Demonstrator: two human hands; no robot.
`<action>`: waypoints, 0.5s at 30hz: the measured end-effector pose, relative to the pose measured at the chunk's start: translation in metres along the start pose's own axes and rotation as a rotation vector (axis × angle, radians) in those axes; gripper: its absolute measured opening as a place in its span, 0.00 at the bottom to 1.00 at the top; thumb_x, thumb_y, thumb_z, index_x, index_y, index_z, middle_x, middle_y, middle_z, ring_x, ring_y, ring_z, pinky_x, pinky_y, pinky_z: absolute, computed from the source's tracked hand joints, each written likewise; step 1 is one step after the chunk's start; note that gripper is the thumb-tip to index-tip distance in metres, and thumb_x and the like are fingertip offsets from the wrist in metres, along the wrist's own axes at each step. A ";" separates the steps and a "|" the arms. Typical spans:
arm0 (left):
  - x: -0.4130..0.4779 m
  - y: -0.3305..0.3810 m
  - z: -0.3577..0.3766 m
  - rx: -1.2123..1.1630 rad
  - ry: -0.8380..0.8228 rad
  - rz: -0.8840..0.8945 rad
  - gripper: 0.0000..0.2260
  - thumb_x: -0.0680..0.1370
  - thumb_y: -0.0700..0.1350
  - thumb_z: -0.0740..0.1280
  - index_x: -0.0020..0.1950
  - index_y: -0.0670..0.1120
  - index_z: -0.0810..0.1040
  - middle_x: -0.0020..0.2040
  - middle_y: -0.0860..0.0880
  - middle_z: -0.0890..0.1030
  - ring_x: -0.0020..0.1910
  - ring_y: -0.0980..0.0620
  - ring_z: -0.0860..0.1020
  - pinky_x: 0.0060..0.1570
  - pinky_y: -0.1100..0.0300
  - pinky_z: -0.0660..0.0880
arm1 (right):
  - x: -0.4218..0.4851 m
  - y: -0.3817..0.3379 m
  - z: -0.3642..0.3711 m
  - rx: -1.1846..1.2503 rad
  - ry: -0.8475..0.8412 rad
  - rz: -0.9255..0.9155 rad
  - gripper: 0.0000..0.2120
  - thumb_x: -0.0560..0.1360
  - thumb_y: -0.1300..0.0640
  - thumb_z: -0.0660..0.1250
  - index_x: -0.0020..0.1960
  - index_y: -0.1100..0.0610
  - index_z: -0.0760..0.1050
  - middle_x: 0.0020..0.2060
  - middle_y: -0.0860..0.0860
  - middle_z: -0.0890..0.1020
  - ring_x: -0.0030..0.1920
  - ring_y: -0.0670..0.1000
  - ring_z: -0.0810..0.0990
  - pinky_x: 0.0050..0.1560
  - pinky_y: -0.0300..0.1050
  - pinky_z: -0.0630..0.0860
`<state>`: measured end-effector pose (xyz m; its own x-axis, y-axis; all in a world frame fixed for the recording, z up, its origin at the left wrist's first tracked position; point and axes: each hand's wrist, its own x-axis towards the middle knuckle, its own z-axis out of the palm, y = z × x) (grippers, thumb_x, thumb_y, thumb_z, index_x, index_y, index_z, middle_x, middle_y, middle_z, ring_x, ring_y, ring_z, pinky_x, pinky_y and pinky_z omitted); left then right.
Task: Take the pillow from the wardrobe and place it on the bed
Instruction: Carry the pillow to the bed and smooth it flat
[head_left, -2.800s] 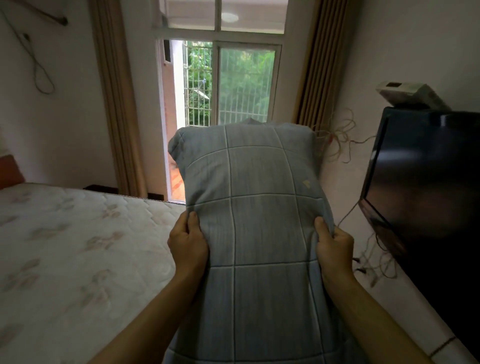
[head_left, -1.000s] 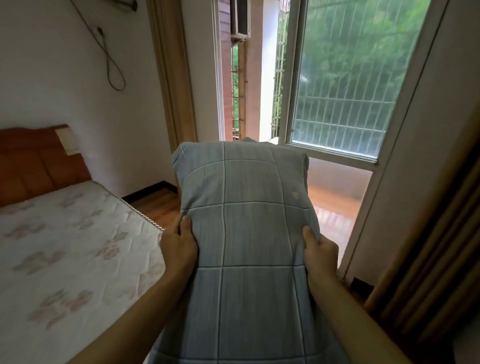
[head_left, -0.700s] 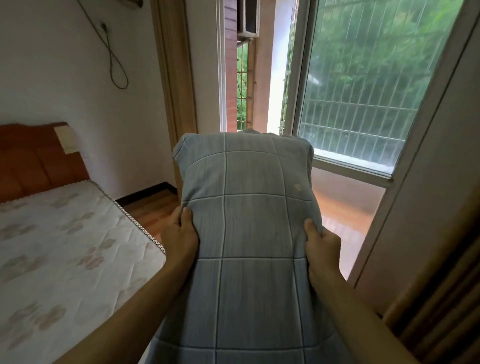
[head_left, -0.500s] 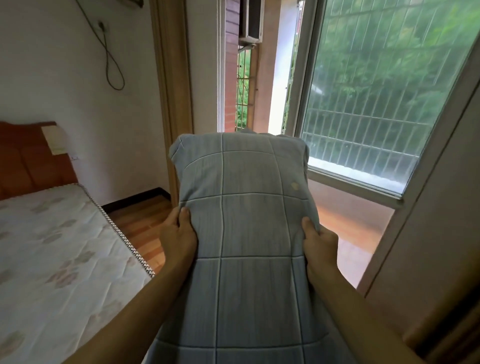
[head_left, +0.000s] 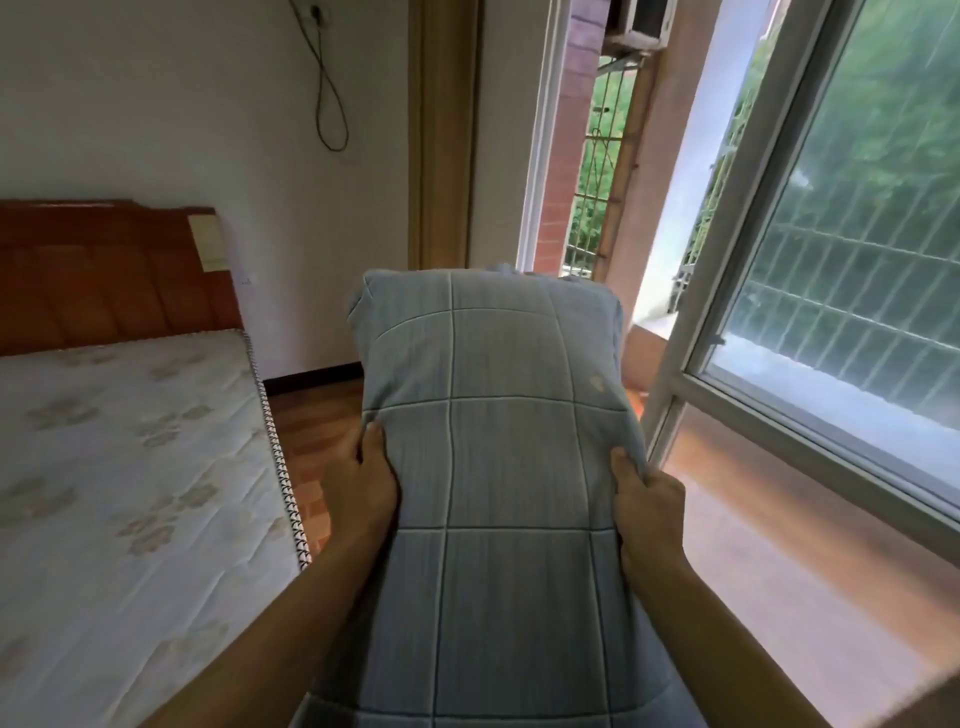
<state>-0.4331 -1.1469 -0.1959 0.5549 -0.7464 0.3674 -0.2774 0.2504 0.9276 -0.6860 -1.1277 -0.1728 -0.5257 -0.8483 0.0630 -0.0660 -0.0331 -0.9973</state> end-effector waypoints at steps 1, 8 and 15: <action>0.007 -0.006 0.009 0.039 0.032 0.000 0.09 0.82 0.43 0.60 0.49 0.46 0.80 0.44 0.47 0.80 0.42 0.51 0.75 0.40 0.65 0.68 | 0.016 0.007 0.008 -0.001 -0.027 0.001 0.14 0.78 0.53 0.67 0.34 0.54 0.76 0.33 0.52 0.80 0.36 0.51 0.77 0.39 0.42 0.74; 0.046 -0.042 0.078 0.184 0.261 -0.113 0.11 0.81 0.41 0.61 0.40 0.45 0.77 0.37 0.48 0.78 0.36 0.51 0.73 0.39 0.58 0.65 | 0.132 0.051 0.070 -0.047 -0.270 0.022 0.14 0.78 0.53 0.67 0.35 0.56 0.78 0.36 0.56 0.83 0.38 0.55 0.79 0.42 0.48 0.77; 0.107 -0.047 0.132 0.310 0.445 -0.113 0.19 0.81 0.41 0.61 0.30 0.49 0.64 0.28 0.53 0.70 0.29 0.59 0.67 0.33 0.62 0.64 | 0.248 0.048 0.148 -0.031 -0.511 0.056 0.16 0.78 0.50 0.66 0.34 0.56 0.76 0.34 0.54 0.80 0.35 0.52 0.77 0.41 0.50 0.77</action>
<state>-0.4641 -1.3204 -0.2095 0.8537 -0.4090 0.3222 -0.3775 -0.0600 0.9241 -0.6940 -1.4178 -0.2110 -0.0482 -0.9985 -0.0254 -0.0782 0.0292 -0.9965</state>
